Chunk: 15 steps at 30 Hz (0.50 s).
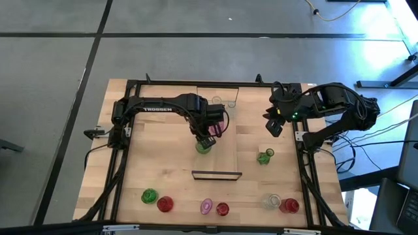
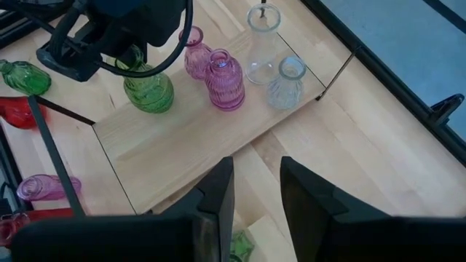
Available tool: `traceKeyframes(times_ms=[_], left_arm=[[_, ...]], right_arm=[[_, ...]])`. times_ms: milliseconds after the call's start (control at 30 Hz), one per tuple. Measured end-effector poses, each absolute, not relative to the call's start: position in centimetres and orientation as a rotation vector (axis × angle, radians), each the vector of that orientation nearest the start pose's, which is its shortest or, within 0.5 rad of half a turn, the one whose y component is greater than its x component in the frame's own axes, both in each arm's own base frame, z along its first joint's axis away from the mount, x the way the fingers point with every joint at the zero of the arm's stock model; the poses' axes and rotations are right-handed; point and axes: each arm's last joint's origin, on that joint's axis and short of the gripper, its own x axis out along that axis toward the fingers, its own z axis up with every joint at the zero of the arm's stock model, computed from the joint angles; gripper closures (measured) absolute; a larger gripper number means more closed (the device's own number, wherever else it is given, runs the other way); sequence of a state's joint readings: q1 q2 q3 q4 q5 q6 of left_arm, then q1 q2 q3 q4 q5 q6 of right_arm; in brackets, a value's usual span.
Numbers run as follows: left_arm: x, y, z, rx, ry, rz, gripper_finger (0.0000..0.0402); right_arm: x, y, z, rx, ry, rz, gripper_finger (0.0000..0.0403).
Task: Sort vases onto shelf
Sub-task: Put the top green vase on the shelf
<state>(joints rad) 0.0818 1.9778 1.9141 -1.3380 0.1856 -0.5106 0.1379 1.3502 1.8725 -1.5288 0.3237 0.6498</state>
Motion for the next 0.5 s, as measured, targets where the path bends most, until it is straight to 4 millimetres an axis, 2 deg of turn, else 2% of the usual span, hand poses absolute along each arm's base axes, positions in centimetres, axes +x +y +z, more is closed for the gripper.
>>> traceKeyframes(times_ms=[300, 500], left_arm=[[38.82, 2.15, 29.57, -0.600, 1.390, 0.280, 0.0297], [38.82, 2.15, 29.57, -0.601, 1.386, 0.304, 0.0292]], right_arm=[[19.50, 1.78, 45.49, 0.366, 0.880, -0.474, 0.0306], [19.50, 1.78, 45.49, 0.366, 0.880, -0.473, 0.0306]])
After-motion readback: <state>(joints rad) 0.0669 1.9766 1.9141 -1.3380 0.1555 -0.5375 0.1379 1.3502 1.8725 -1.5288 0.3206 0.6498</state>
